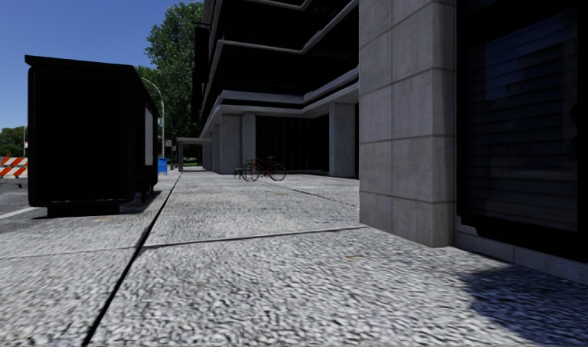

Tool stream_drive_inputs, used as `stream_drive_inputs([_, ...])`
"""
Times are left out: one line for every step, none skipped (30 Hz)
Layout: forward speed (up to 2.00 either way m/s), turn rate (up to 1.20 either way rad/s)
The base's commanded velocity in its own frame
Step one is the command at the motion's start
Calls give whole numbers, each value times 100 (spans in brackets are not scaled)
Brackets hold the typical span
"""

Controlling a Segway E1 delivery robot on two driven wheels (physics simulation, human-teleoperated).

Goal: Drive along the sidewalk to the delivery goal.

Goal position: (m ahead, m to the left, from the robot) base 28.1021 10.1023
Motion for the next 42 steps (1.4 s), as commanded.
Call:
stream_drive_inputs([195,0])
stream_drive_inputs([195,0])
stream_drive_inputs([195,0])
stream_drive_inputs([195,0])
stream_drive_inputs([195,0])
stream_drive_inputs([195,0])
stream_drive_inputs([195,0])
stream_drive_inputs([195,0])
stream_drive_inputs([195,0])
stream_drive_inputs([195,0])
stream_drive_inputs([195,0])
stream_drive_inputs([195,9])
stream_drive_inputs([195,9])
stream_drive_inputs([195,21])
stream_drive_inputs([195,35])
stream_drive_inputs([195,49])
stream_drive_inputs([195,61])
stream_drive_inputs([195,61])
stream_drive_inputs([195,69])
stream_drive_inputs([195,72])
stream_drive_inputs([195,72])
stream_drive_inputs([195,72])
stream_drive_inputs([195,72])
stream_drive_inputs([195,70])
stream_drive_inputs([195,68])
stream_drive_inputs([195,65])
stream_drive_inputs([195,48])
stream_drive_inputs([195,48])
stream_drive_inputs([195,21])
stream_drive_inputs([195,5])
stream_drive_inputs([195,0])
stream_drive_inputs([195,0])
stream_drive_inputs([195,0])
stream_drive_inputs([195,0])
stream_drive_inputs([195,0])
stream_drive_inputs([195,0])
stream_drive_inputs([195,0])
stream_drive_inputs([195,0])
stream_drive_inputs([195,0])
stream_drive_inputs([195,0])
stream_drive_inputs([195,0])
stream_drive_inputs([195,4])
